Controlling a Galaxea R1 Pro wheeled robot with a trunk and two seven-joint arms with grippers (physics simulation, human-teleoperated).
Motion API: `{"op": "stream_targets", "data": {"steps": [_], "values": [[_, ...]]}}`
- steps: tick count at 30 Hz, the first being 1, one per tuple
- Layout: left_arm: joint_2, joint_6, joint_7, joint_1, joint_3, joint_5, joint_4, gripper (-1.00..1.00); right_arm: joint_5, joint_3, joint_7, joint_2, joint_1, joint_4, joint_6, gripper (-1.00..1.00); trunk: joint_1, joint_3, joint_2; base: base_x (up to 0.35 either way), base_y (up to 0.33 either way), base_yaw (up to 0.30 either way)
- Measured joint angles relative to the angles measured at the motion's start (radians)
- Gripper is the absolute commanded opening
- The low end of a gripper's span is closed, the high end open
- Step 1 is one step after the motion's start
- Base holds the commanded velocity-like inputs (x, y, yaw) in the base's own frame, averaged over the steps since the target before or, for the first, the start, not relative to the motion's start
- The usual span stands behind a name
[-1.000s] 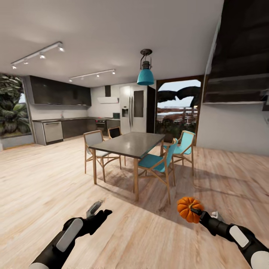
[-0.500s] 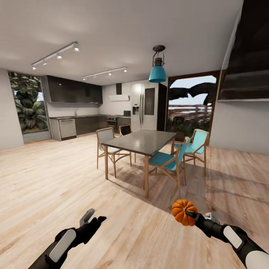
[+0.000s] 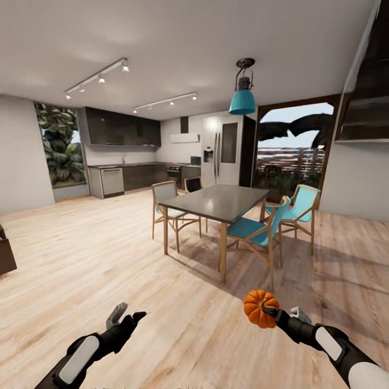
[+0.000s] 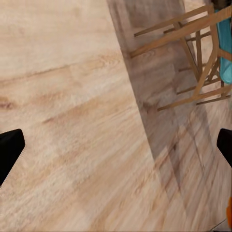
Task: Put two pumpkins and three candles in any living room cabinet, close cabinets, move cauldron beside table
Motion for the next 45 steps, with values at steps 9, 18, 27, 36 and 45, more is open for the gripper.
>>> {"op": "stream_targets", "data": {"steps": [9, 18, 27, 36, 45], "values": [[0.0, 0.0, 0.001, 0.0, 0.014, 0.001, 0.0, 1.0, 0.001, 0.002, 0.0, 0.01, 0.0, 0.001, -0.002, -1.0, 0.0, -0.012, 0.0, 0.0, 0.0, 0.152], [0.0, 0.0, 0.001, 0.001, 0.027, 0.001, 0.002, 1.0, 0.003, 0.06, -0.001, 0.041, 0.0, 0.001, -0.036, -1.0, 0.0, -0.025, 0.0, 0.0, 0.0, 0.151], [0.0, -0.012, 0.0, 0.0, 0.03, 0.0, 0.024, 1.0, 0.005, 0.065, 0.0, 0.043, 0.0, 0.001, -0.057, -1.0, 0.0, -0.037, 0.0, -0.137, 0.051, 0.155], [0.001, -0.026, -0.001, 0.001, 0.03, 0.0, 0.029, 1.0, 0.004, 0.069, 0.001, 0.056, 0.0, 0.0, -0.057, -1.0, 0.001, -0.049, 0.0, -0.287, 0.167, 0.183], [0.002, -0.026, -0.001, 0.001, 0.037, 0.0, 0.029, 1.0, 0.009, 0.069, 0.001, 0.064, 0.0, 0.0, -0.058, -1.0, 0.0, -0.061, 0.0, -0.132, 0.128, 0.186]]}}
